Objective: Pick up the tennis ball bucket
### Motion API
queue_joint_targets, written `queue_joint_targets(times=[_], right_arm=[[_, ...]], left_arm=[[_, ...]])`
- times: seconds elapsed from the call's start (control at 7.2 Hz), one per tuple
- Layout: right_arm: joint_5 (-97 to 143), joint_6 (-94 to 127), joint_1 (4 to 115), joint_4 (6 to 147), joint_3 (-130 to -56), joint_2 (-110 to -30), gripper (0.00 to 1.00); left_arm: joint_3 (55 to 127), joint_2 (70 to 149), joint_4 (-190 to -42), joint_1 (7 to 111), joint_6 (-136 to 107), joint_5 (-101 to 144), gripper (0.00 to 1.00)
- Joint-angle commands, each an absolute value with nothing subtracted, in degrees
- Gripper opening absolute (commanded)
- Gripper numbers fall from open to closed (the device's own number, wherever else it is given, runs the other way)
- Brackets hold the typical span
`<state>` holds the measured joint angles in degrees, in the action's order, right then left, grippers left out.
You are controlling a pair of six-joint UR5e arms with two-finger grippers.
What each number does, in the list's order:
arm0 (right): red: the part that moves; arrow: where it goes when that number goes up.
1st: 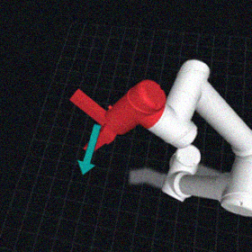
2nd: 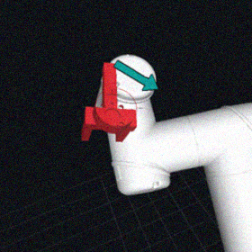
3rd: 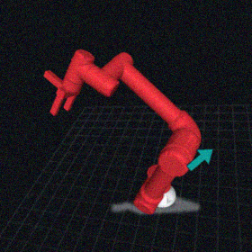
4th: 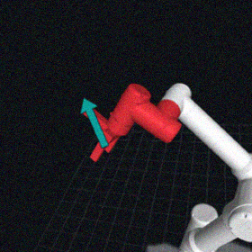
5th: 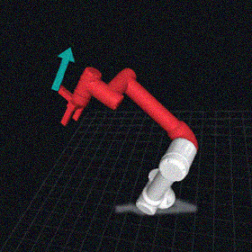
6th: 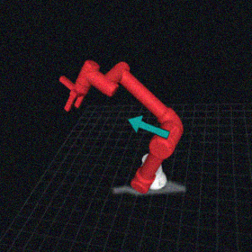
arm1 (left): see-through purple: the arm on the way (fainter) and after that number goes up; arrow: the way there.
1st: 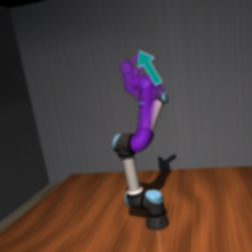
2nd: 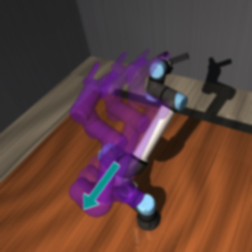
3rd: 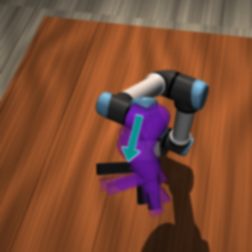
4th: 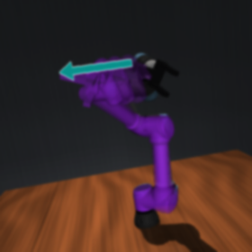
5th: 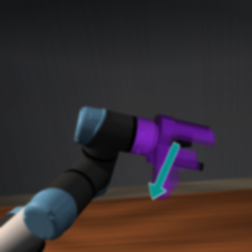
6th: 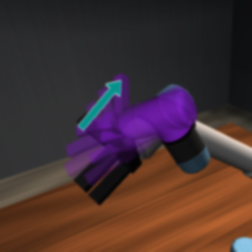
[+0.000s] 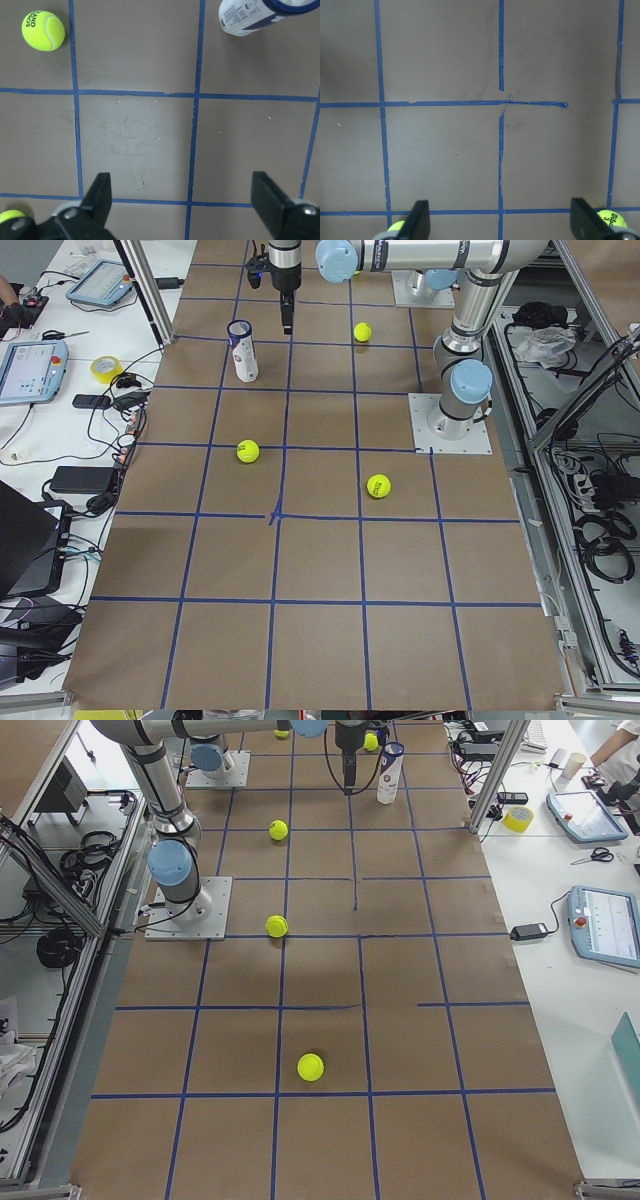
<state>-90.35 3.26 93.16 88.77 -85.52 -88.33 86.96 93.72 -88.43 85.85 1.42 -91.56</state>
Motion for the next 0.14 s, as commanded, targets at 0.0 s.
queue_joint_targets(times=[0.0], right_arm=[[-90.26, 3.25, 93.16, 88.77, -85.6, -88.33, 1.0]], left_arm=[[87.19, 93.69, -88.33, 85.78, 1.41, -91.67, 1.0]])
